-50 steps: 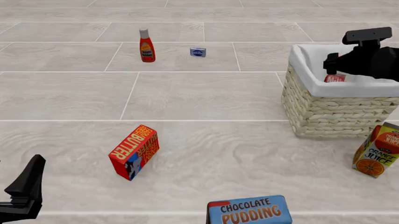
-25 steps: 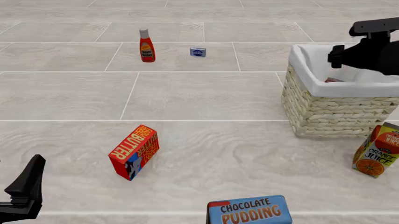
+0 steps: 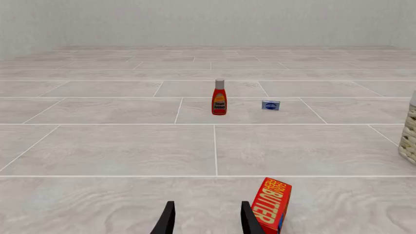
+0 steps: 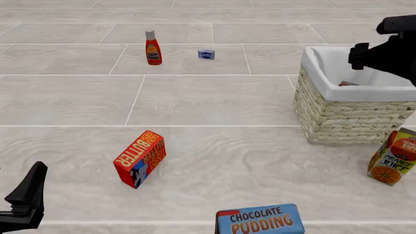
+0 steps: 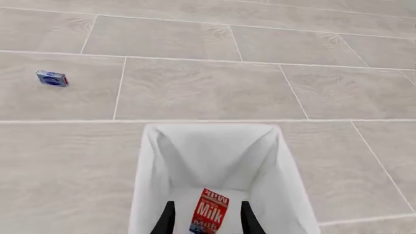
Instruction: Pick the milk and place it in the basket.
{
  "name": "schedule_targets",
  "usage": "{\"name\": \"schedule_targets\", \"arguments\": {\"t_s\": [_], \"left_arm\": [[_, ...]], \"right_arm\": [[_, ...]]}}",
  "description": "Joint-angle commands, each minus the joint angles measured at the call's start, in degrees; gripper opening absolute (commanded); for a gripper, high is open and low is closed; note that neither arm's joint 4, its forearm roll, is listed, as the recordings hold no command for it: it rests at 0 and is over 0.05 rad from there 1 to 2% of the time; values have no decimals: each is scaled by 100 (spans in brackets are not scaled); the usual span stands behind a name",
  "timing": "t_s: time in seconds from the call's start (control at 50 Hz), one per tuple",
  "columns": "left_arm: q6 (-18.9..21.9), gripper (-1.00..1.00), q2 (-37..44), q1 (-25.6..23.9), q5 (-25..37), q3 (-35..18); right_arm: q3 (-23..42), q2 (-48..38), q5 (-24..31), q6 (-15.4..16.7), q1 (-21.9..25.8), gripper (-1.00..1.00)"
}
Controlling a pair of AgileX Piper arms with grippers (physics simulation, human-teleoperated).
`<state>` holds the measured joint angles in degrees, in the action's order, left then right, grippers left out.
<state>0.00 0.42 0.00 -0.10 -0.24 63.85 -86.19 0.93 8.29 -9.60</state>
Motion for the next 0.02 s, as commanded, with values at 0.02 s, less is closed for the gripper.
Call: {"name": "schedule_targets", "arguments": {"t_s": [0.02], "left_arm": [[0, 100, 0, 0, 0, 0]], "right_arm": [[-711, 669, -351, -164, 117, 100]]}}
